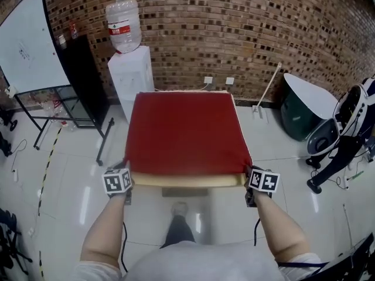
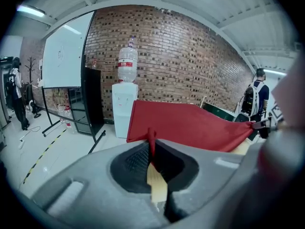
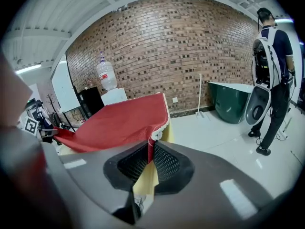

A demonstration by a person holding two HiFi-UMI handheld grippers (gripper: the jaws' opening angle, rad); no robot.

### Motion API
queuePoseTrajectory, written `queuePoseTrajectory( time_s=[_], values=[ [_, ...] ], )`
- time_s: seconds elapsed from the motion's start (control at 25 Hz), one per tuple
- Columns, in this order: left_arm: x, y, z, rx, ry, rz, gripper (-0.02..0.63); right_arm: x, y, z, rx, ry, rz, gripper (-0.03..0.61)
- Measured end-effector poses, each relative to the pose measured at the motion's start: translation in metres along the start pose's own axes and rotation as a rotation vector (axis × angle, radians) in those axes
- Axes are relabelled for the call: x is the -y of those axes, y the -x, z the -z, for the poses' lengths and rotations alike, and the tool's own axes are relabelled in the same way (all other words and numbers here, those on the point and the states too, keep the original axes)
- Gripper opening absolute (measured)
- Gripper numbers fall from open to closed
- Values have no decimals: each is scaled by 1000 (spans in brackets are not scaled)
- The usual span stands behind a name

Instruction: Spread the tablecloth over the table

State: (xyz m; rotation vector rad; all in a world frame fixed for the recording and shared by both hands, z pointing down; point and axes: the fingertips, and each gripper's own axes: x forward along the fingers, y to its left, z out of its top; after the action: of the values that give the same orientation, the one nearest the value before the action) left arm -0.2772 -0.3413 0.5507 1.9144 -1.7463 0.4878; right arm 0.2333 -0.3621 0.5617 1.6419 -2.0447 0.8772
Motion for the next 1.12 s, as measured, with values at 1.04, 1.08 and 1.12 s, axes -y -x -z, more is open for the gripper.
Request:
queuePoseTrajectory(
  time_s=[1.04, 1.08, 1.12],
  values=[
    [-20, 23, 80, -67, 130, -40, 103, 31, -2, 70, -93, 71, 133, 114],
    [-22, 24, 81, -68, 131, -46, 109, 33, -1, 71, -95, 72, 138, 114],
    [-26, 27, 83, -69, 133, -53, 112, 34, 0, 72, -99, 75, 142, 115]
  ],
)
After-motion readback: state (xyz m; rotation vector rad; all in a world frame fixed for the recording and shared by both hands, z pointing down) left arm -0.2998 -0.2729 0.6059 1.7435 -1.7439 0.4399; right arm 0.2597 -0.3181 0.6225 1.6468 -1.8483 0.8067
